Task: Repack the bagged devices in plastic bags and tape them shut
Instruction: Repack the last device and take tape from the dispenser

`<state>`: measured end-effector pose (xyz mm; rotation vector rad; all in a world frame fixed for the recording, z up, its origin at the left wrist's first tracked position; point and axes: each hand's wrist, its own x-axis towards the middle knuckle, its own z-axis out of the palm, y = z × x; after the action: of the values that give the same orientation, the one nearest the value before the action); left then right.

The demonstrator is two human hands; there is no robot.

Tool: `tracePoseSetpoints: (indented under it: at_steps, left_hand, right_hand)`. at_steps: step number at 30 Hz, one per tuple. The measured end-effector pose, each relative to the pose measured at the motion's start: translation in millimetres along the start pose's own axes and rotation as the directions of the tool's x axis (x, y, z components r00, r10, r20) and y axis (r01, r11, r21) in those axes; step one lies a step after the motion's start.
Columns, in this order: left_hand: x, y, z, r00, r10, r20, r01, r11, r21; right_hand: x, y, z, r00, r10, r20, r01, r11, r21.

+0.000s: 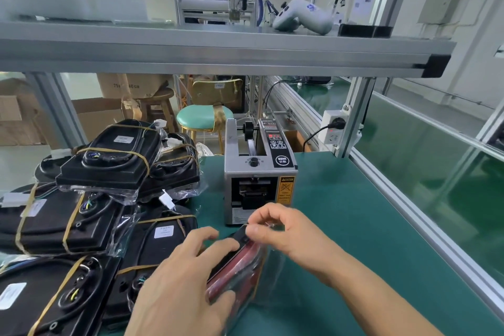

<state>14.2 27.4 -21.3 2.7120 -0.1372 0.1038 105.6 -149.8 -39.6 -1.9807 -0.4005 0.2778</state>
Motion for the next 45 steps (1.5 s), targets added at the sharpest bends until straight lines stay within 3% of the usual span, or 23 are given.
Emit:
tracePoseSetpoints:
  at_steps: [3,7,9,10,12,14,15,17,19,21,23,25,26,27,29,31,33,37,40,42,45]
  left_hand:
    - [-2,-1,-2,1.0,-0.019,-0.025,0.018,0.999,-0.049]
    - [-1,-1,-3,0.998,-0.01,-0.055,0.004,0.995,-0.105]
    - [-3,-8,1,0.996,-0.056,-0.07,0.036,0.964,-0.264]
    - [-3,-14,2,0.989,-0.117,-0.086,0.072,0.909,-0.41]
    - [-5,-22,-2,0.972,-0.231,-0.05,0.122,0.671,-0.731]
    - [-7,-25,-11,0.967,-0.253,-0.009,0.109,0.447,-0.888]
    - [-7,-24,-16,0.967,-0.255,0.005,0.11,0.398,-0.911]
    - [-3,-21,-21,0.968,-0.251,-0.016,0.087,0.394,-0.915]
    - [-4,-15,-17,0.951,-0.286,-0.117,0.04,0.49,-0.871]
    - [-7,-5,-10,0.902,-0.272,-0.336,-0.037,0.726,-0.687]
    - [-8,3,-6,0.842,-0.123,-0.525,-0.125,0.903,-0.411]
    - [-3,9,-3,0.825,0.027,-0.564,-0.173,0.963,-0.208]
    - [3,11,-1,0.852,0.039,-0.523,-0.141,0.977,-0.158]
    - [7,16,-1,0.841,0.001,-0.541,-0.094,0.985,-0.144]
    - [3,23,3,0.792,0.108,-0.601,-0.146,0.989,-0.015]
    - [-4,23,11,0.694,0.22,-0.685,-0.157,0.976,0.154]
    - [1,16,13,0.682,0.28,-0.676,-0.127,0.955,0.267]
    - [3,-1,3,0.761,0.252,-0.598,-0.033,0.935,0.352]
    - [1,-15,4,0.813,0.255,-0.523,-0.04,0.921,0.388]
    - [2,-23,4,0.861,0.215,-0.461,-0.021,0.921,0.39]
    - [3,-28,3,0.869,0.211,-0.447,-0.014,0.914,0.405]
  right_hand:
    - [-3,4,0,1.0,0.031,-0.004,-0.031,0.999,0.017]
    - [2,-4,5,0.987,0.157,-0.028,-0.15,0.973,0.174]
    - [0,-2,9,0.982,0.163,-0.091,-0.141,0.967,0.211]
    - [-3,0,12,0.982,0.16,-0.103,-0.132,0.962,0.241]
    - [-12,6,16,0.986,0.161,-0.048,-0.136,0.933,0.332]
    - [-19,15,21,0.985,0.162,0.067,-0.175,0.879,0.444]
    - [-21,17,23,0.979,0.144,0.143,-0.197,0.844,0.499]
    - [-25,18,29,0.967,0.117,0.225,-0.232,0.765,0.601]
    - [-28,16,35,0.974,0.131,0.187,-0.222,0.729,0.647]
    - [-30,14,38,0.979,0.179,0.097,-0.201,0.768,0.608]
    - [-33,6,37,0.977,0.207,0.042,-0.19,0.775,0.603]
    - [-37,-7,35,0.989,0.118,0.089,-0.147,0.7,0.699]
    - [-41,-18,34,0.99,0.044,0.136,-0.133,0.642,0.755]
    - [-43,-29,34,0.982,-0.027,0.184,-0.133,0.591,0.796]
    - [-41,-43,37,0.972,-0.101,0.214,-0.127,0.537,0.834]
    - [-31,-49,41,0.976,-0.062,0.207,-0.137,0.561,0.816]
    - [-15,-53,46,0.978,0.025,0.209,-0.185,0.575,0.797]
    - [12,-58,64,0.96,0.068,0.273,-0.272,0.47,0.84]
    - [29,-53,76,0.938,0.123,0.324,-0.344,0.453,0.822]
    - [39,-49,83,0.926,0.157,0.345,-0.376,0.486,0.789]
    - [48,-45,88,0.924,0.155,0.349,-0.366,0.619,0.695]
